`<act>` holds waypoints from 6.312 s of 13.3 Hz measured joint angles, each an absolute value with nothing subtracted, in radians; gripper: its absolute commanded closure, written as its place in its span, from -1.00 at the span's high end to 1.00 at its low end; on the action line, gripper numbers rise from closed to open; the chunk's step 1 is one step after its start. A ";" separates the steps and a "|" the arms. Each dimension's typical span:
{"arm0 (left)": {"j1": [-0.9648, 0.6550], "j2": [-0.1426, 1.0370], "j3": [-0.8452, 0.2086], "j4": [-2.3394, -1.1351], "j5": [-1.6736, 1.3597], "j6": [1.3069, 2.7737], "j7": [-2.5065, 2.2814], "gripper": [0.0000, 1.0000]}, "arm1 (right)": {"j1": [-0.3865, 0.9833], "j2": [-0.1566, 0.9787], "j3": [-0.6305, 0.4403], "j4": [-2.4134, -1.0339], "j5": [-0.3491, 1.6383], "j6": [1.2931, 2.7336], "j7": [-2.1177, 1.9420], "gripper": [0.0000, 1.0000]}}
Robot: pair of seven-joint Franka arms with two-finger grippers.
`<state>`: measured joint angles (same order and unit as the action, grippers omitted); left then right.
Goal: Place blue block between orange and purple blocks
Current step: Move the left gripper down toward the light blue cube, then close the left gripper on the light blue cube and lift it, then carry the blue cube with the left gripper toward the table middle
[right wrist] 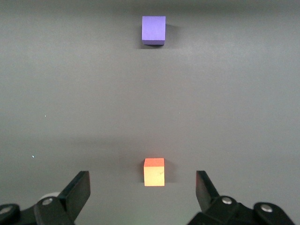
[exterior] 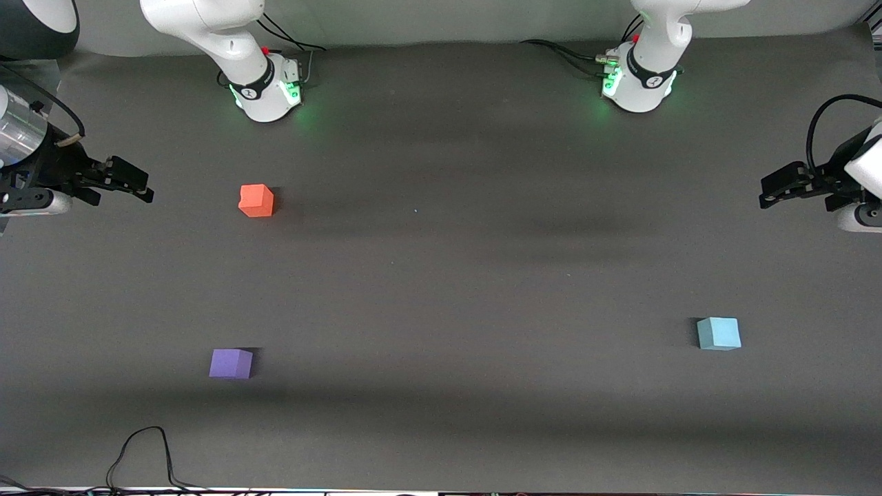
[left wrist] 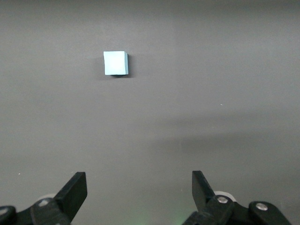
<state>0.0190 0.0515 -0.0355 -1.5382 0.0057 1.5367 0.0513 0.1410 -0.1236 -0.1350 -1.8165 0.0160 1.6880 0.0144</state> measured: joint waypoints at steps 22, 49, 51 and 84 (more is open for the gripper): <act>0.132 0.432 -0.020 -1.364 0.014 1.766 0.210 1.00 | 0.141 -0.123 -0.135 -1.817 0.016 1.688 0.014 1.00; 0.135 0.670 -0.027 -1.758 0.013 2.546 0.191 -0.31 | 0.141 -0.123 -0.137 -1.817 0.016 1.688 0.014 1.00; 0.134 0.670 -0.028 -1.748 0.013 2.546 0.181 -0.31 | 0.141 -0.123 -0.137 -1.817 0.016 1.688 0.014 1.00; -0.833 0.987 -0.042 -1.151 0.068 2.164 -0.901 0.86 | 0.143 -0.121 -0.133 -1.817 0.016 1.694 0.009 1.00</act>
